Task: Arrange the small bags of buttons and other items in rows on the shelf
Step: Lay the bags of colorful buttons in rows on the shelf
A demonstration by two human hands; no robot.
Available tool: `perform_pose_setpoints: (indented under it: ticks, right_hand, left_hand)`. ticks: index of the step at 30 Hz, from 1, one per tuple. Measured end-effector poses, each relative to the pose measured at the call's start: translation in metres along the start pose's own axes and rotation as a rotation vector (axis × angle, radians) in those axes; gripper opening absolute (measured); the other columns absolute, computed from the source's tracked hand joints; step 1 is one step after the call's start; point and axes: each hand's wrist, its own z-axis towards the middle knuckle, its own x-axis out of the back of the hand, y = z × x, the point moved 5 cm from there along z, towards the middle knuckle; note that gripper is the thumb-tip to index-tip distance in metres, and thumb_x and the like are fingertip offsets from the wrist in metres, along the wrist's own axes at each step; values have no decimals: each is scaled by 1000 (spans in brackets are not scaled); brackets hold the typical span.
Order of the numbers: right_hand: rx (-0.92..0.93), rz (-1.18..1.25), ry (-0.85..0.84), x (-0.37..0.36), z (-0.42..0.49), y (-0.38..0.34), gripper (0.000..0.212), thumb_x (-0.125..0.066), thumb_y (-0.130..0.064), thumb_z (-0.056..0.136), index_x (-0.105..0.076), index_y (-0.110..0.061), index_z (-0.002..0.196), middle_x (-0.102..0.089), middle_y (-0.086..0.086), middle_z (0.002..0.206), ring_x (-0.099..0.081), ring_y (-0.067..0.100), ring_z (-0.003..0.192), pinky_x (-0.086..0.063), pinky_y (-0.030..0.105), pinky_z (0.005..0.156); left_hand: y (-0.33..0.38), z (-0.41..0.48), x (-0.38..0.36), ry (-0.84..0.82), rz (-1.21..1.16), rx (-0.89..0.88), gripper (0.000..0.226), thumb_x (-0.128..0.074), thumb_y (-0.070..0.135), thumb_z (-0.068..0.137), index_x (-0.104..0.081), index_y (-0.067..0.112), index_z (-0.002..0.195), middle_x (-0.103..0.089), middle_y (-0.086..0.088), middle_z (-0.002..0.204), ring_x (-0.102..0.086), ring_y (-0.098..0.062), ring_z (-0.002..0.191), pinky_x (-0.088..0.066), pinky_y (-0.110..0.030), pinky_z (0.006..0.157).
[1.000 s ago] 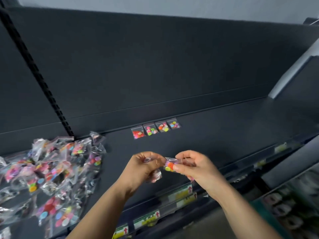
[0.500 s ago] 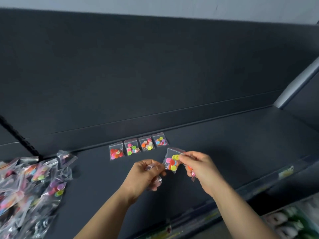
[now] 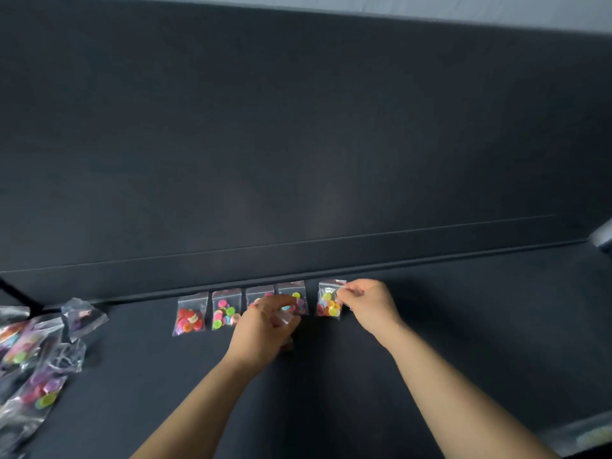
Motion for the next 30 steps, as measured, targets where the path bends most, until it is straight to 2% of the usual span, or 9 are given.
perform_pose_setpoints:
  ticks: [4,9,13,17,20,22,25,27,30]
  right_hand:
    - [62,-130,-25,-3,26,6,24,-68,-19,82,-68,-11,105,-72,0,98,-65,16,89,-51,27,73]
    - [379,-313,-108,0,22,4,39,-70,-27,84,-62,-26,122,-55,-8,112,-60,12,95,-54,34,84]
    - [552,-493,-218,-10,16,7,36,-63,-36,90,-63,-26,125,-49,-15,123,-59,7,94,-51,25,80]
    - [579,-568,-236,-15,16,3,36,-57,-40,93,-61,-30,127,-47,-21,130,-60,6,91,-43,20,72]
    - [569,-521,-215,-14,16,2,37,-60,-39,91,-61,-27,126,-47,-16,127,-59,7,93,-46,21,76]
    - [436,-293,-198,-6,15,0,35,-61,-38,90,-62,-25,122,-50,-10,119,-58,6,92,-51,23,80]
    - [136,159,-301,4,7,0,18,-48,-23,98,-64,-19,106,-57,1,91,-55,13,71,-51,23,64]
    - [95,257,-411,8,-2,-1,21,-47,-8,96,-66,-16,101,-62,2,80,-56,17,69,-51,34,70]
    - [158,233,-560,13,-18,-7,22,-60,-3,90,-66,-16,106,-66,-3,78,-59,14,66,-52,29,70]
  left_hand:
    - [1,4,-7,106,102,-10,29,-68,17,86,-66,28,113,-61,10,102,-65,-6,71,-60,-35,68]
    - [2,7,-10,178,255,-51,31,-67,22,86,-67,27,117,-61,11,125,-63,-8,86,-53,-25,80]
    - [1,7,-13,202,302,-52,30,-68,22,85,-69,27,115,-59,12,128,-60,-10,109,-49,-25,89]
    - [0,7,-13,206,312,-47,29,-68,23,85,-69,27,114,-59,13,128,-59,-8,109,-47,-21,89]
    - [-1,5,-12,194,302,-38,28,-68,24,86,-69,27,114,-59,14,127,-62,-8,101,-48,-21,86]
    - [1,1,-11,238,209,-17,23,-69,24,85,-71,27,109,-62,12,120,-64,-5,75,-56,-24,74]
    - [12,-8,-15,279,-173,102,9,-73,20,83,-73,18,92,-68,-3,84,-60,-9,54,-55,-22,54]
    - [24,-13,-29,161,-454,187,13,-74,17,81,-71,10,92,-59,-8,64,-52,-13,46,-52,-22,52]
    - [42,-16,-47,4,-572,189,22,-73,19,81,-68,7,98,-52,-6,52,-42,-13,41,-46,-21,47]
